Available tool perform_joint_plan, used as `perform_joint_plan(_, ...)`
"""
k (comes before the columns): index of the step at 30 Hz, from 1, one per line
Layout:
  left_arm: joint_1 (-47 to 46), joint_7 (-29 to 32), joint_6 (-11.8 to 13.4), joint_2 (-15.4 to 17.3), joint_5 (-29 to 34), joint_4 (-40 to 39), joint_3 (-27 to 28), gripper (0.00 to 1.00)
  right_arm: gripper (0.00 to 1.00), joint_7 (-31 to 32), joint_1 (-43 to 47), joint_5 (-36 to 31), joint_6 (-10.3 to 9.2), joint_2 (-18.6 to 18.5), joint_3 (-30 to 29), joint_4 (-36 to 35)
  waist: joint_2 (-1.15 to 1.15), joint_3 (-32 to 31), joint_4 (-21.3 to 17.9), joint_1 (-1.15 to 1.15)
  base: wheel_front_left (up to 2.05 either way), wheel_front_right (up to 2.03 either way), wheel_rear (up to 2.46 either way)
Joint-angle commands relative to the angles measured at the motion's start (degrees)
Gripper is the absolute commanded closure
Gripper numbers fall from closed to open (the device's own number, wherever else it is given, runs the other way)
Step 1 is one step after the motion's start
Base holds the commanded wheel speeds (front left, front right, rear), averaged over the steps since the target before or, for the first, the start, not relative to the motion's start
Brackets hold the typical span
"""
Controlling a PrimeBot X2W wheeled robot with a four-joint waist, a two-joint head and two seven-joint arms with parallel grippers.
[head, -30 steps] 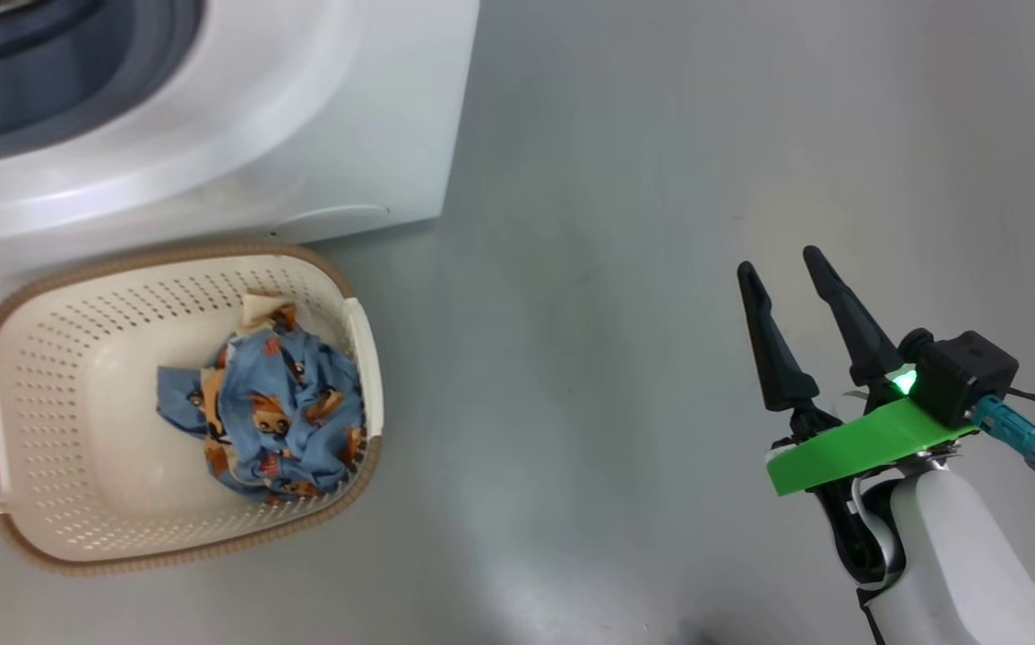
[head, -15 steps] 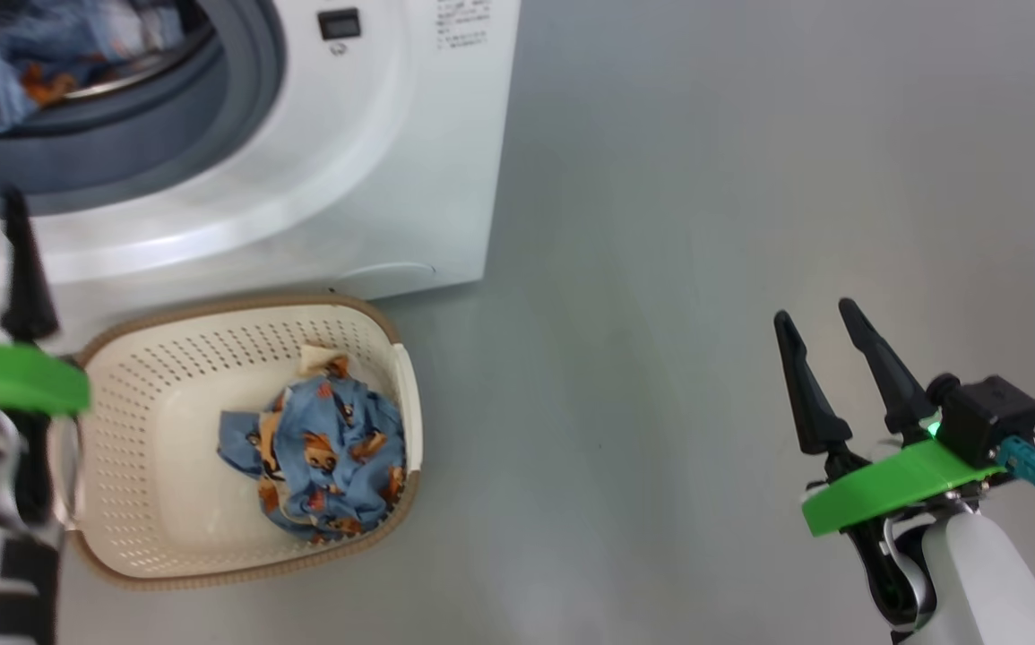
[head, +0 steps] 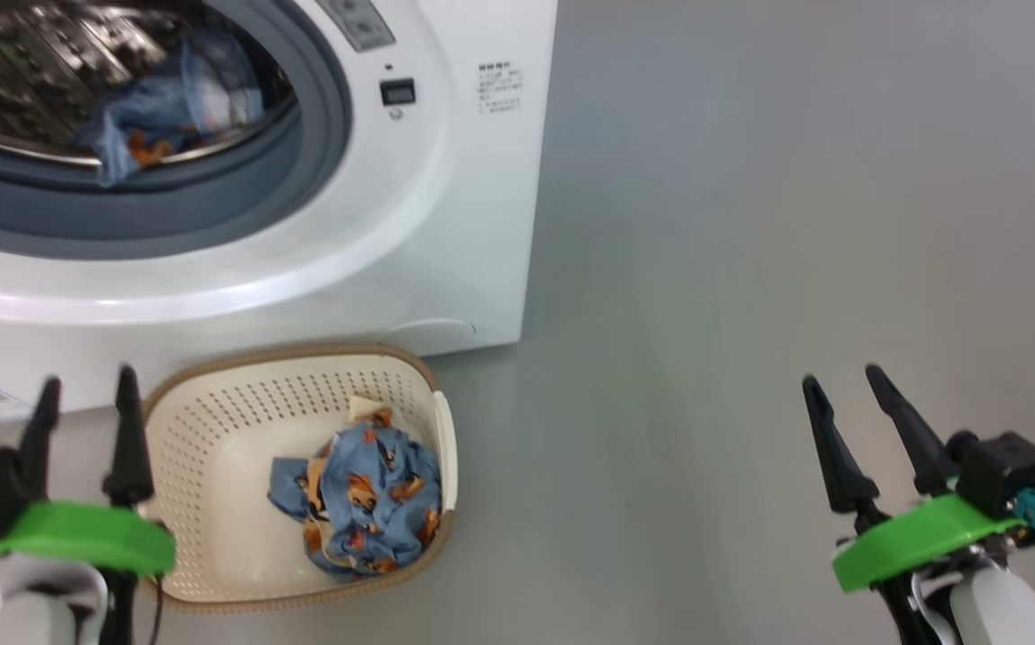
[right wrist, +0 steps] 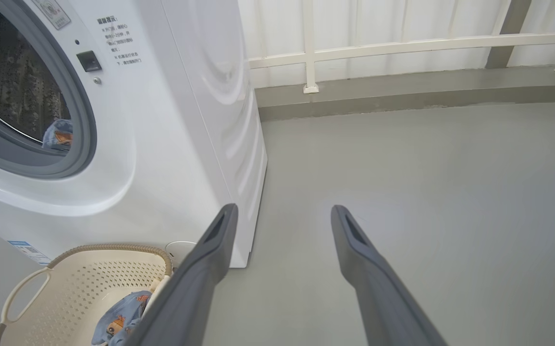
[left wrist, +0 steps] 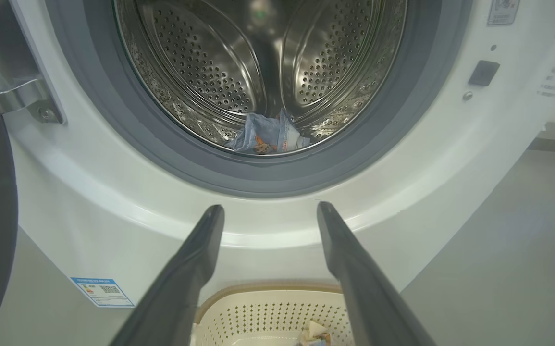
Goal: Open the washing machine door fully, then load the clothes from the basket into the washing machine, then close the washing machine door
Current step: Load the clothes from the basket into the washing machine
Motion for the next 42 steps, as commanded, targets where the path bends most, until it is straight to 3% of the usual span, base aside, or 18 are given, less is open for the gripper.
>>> perform_joint_plan(1, 1.3, -0.3, -0.1, 1.3, 0.8, -2.1, 1.9, 0.0, 0.0, -0.4, 1.5, 0.3, 0.09, -1.0, 0.8, -1.1, 0.0, -2.3, 1.1, 0.0, 0.0, 0.0, 0.0)
perform_joint_plan(24, 18.5, -0.3, -0.1, -2.1, 1.7, -10.2, 4.9, 0.0, 0.0, -0.4, 10.4, 0.9, 0.09, -2.5, -1.7, -1.5, 0.0, -10.0, 3.2, 0.0, 0.0, 0.0, 0.0)
perform_joint_plan(42, 21.5, -0.3, -0.1, -3.6, 2.1, -13.7, 6.3, 0.0, 0.0, -0.4, 10.7, 1.0, 0.09, -2.9, -2.0, -2.3, 0.0, -10.0, 3.5, 0.0, 0.0, 0.0, 0.0)
